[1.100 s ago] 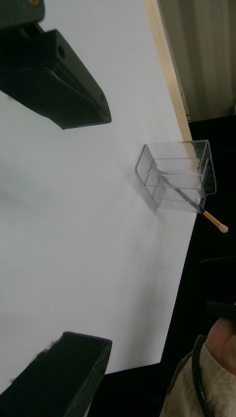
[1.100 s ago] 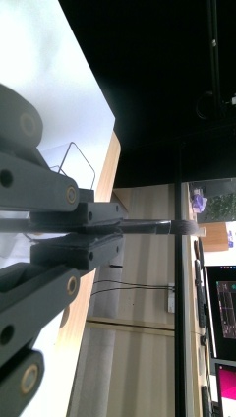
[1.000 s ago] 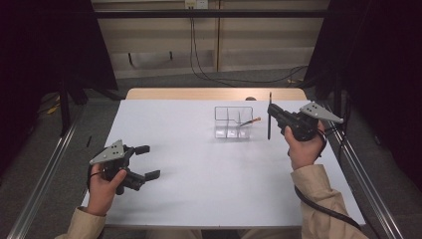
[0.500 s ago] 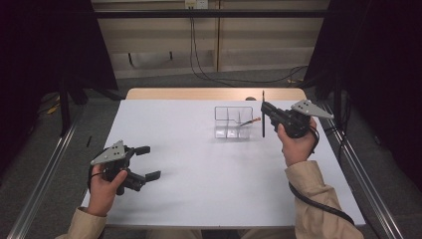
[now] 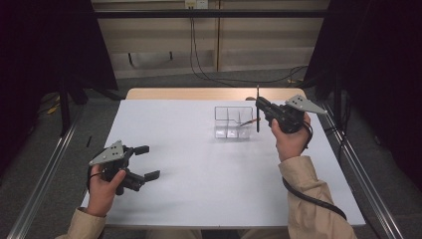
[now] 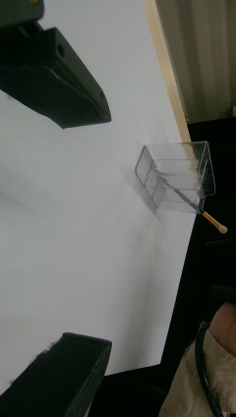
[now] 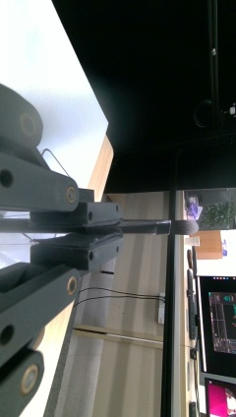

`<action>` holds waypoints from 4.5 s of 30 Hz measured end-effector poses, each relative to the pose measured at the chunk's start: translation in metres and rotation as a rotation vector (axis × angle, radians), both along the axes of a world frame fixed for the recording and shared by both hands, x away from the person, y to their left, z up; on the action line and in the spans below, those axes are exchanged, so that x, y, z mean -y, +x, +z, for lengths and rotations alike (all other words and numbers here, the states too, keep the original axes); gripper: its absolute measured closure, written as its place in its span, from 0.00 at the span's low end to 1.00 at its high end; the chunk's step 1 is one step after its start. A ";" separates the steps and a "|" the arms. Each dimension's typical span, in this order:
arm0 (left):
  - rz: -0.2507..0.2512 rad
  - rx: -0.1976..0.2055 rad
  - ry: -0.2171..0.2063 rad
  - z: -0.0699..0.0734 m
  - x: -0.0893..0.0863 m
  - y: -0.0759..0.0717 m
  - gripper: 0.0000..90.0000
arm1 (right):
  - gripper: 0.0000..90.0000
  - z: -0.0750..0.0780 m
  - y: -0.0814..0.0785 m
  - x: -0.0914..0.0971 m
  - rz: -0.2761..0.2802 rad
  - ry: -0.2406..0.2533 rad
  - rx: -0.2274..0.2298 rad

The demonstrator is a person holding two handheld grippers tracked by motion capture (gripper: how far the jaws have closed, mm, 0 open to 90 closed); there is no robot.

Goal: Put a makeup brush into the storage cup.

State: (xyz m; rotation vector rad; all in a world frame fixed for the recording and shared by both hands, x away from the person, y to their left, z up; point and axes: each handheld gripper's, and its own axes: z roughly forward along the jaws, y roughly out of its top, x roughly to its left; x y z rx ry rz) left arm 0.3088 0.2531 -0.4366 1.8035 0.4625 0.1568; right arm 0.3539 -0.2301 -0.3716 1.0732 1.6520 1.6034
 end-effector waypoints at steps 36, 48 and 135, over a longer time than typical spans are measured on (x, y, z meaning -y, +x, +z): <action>-0.010 -0.004 -0.001 -0.001 0.001 0.002 0.00 | 0.94 0.007 0.022 -0.012 -0.030 -0.013 0.034; -0.010 -0.005 0.004 -0.002 0.001 0.002 0.00 | 0.94 0.008 0.030 -0.020 -0.033 -0.022 0.036; -0.002 0.000 0.008 -0.001 -0.002 0.000 0.00 | 0.94 -0.028 0.052 -0.030 -0.055 -0.057 -0.004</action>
